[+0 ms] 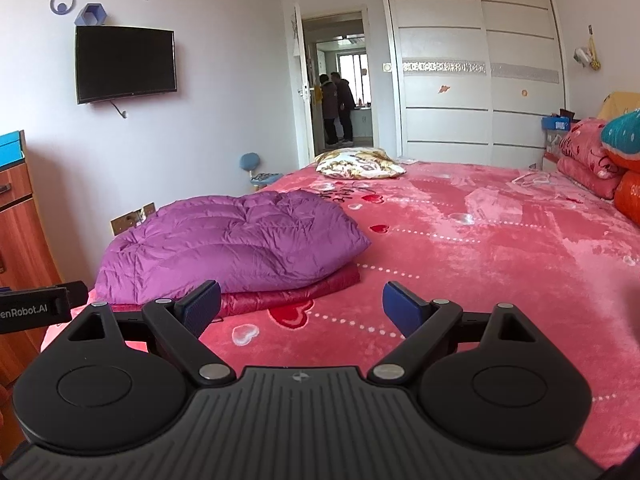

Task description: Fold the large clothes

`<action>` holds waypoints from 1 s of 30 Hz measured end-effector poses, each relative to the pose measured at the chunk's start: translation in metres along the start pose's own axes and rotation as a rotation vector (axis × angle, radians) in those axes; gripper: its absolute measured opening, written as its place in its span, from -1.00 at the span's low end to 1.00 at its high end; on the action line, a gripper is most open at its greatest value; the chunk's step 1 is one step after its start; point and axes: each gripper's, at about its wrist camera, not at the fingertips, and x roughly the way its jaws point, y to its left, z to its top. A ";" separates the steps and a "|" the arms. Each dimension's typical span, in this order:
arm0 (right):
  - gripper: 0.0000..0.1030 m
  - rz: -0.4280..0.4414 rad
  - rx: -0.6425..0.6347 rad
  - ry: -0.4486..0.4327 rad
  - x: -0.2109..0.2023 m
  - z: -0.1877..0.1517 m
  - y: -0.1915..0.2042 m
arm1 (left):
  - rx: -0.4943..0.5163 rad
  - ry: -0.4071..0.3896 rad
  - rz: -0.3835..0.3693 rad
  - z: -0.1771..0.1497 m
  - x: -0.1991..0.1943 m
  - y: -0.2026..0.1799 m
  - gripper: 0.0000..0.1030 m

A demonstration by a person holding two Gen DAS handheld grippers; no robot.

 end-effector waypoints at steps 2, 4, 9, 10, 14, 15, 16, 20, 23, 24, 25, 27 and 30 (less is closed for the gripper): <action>1.00 0.008 -0.003 0.003 0.001 -0.001 0.000 | 0.003 0.003 0.005 0.000 0.000 0.000 0.98; 1.00 0.009 -0.014 0.004 0.000 -0.001 0.000 | 0.007 0.005 0.008 -0.001 0.000 0.000 0.98; 1.00 0.011 -0.035 0.007 0.001 -0.003 0.002 | 0.009 0.013 0.013 -0.003 0.002 0.001 0.98; 1.00 0.013 -0.038 0.010 0.002 -0.004 0.003 | 0.007 0.014 0.012 -0.003 0.003 0.002 0.98; 1.00 0.028 -0.043 0.020 0.003 -0.006 0.002 | 0.005 0.022 0.010 -0.005 0.004 0.003 0.98; 1.00 0.032 -0.045 0.022 0.003 -0.006 0.002 | 0.006 0.024 0.008 -0.006 0.005 0.004 0.98; 1.00 0.035 -0.047 0.023 0.004 -0.006 0.002 | 0.005 0.025 0.008 -0.006 0.006 0.003 0.98; 1.00 0.044 -0.056 0.033 0.003 -0.007 0.001 | 0.002 0.032 0.005 -0.007 0.008 0.003 0.98; 1.00 0.050 -0.064 0.041 0.003 -0.009 0.001 | 0.002 0.034 0.003 -0.009 0.009 0.003 0.98; 1.00 0.052 -0.068 0.043 0.003 -0.009 0.000 | 0.002 0.035 0.002 -0.009 0.009 0.002 0.98; 1.00 0.053 -0.071 0.045 0.003 -0.009 0.001 | 0.002 0.035 0.003 -0.009 0.010 0.002 0.98; 1.00 0.056 -0.077 0.048 0.002 -0.009 0.000 | 0.004 0.036 0.002 -0.010 0.010 0.001 0.98; 1.00 0.064 -0.078 0.051 0.001 -0.009 -0.002 | 0.002 0.035 -0.002 -0.011 0.011 0.001 0.98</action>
